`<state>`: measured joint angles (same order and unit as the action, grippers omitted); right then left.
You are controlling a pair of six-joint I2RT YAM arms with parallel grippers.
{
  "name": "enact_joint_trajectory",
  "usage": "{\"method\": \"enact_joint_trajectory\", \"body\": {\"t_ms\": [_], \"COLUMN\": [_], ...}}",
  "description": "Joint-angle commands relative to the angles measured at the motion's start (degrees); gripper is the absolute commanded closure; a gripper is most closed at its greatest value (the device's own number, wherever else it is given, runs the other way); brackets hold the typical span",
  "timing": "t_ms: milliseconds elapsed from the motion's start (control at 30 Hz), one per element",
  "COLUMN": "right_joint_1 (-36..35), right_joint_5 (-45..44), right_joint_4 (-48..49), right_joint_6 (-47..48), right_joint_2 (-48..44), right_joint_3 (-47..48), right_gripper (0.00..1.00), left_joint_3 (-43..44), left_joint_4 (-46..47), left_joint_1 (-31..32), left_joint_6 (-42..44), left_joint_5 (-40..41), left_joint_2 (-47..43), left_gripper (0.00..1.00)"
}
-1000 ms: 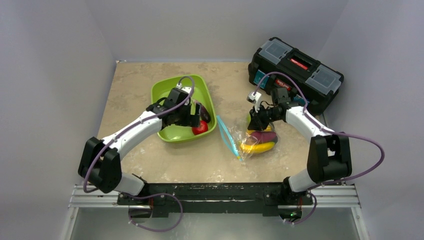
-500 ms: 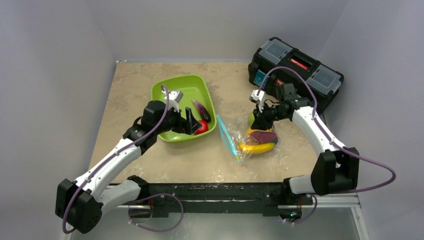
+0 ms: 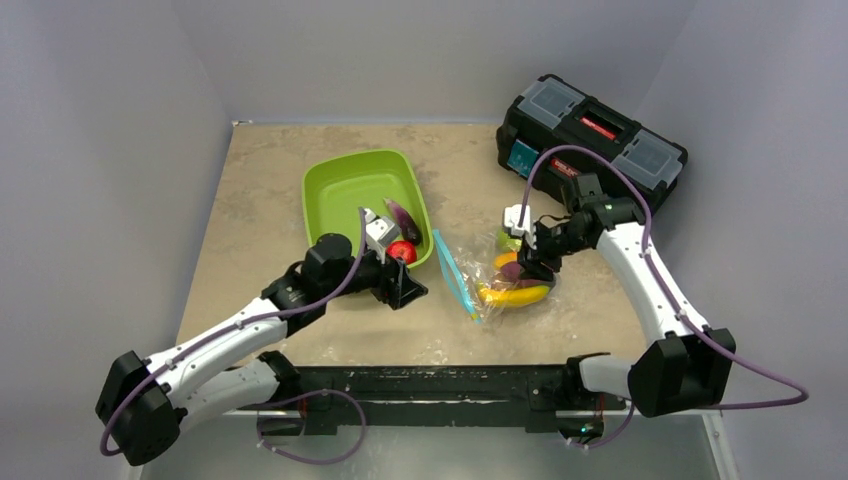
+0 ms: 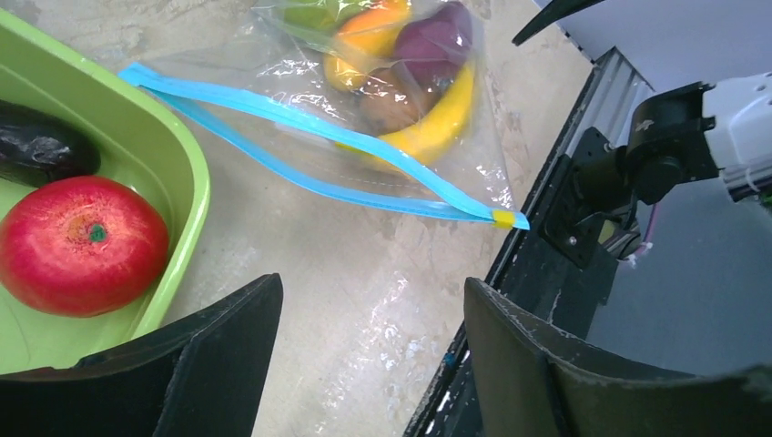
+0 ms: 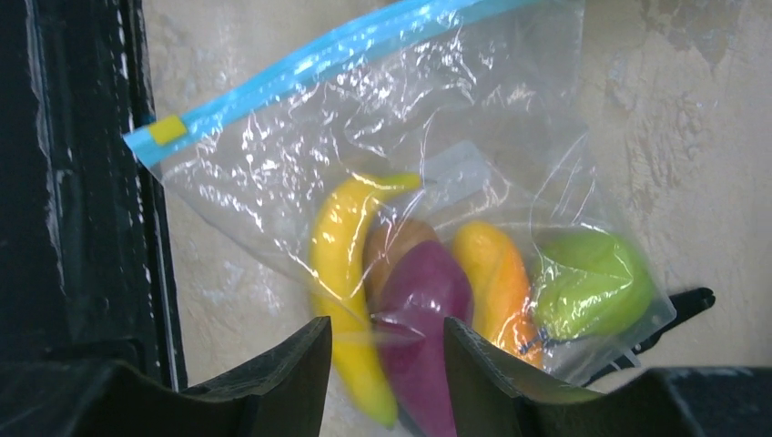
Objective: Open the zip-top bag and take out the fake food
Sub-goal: Adjust the zipper food storage bag at the center of the board.
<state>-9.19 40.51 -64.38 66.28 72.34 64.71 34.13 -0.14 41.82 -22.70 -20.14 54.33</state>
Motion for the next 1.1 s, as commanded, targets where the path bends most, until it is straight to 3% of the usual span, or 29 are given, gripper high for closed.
{"method": "enact_joint_trajectory", "body": {"t_ms": [0,167,333,567,867,967,1067], "right_joint_1": [0.67,1.71,1.87,1.85,1.66,1.68,1.63], "right_joint_5": [-7.9,-13.38,-15.02,-15.23,-9.26,-7.26,-5.34], "right_joint_4": [-3.79,0.38,6.48,10.32,11.84,12.99,14.54], "right_joint_6": [11.33,15.43,14.42,14.35,13.86,12.78,11.06], "right_joint_2": [-1.67,-2.03,-0.37,2.0,2.9,2.69,2.31], "right_joint_3": [-0.04,-5.19,-8.2,-9.07,-8.48,-9.25,-10.12], "right_gripper": [0.52,0.51,0.55,0.7,0.86,0.86,0.78], "left_joint_3": [-1.15,-0.49,1.45,5.7,13.26,13.99,14.8], "left_joint_4": [5.04,6.39,8.43,9.76,10.39,11.47,11.53], "left_joint_1": [1.9,3.02,5.31,8.04,8.61,8.78,8.88], "left_joint_6": [6.04,9.02,10.18,10.95,13.29,13.13,13.05], "left_joint_5": [4.36,5.39,6.14,10.62,11.31,10.25,8.66], "left_joint_2": [1.16,2.82,7.72,16.66,25.3,27.3,29.21], "left_gripper": [0.31,0.41,0.45,0.63,0.62,0.62,0.6]}}
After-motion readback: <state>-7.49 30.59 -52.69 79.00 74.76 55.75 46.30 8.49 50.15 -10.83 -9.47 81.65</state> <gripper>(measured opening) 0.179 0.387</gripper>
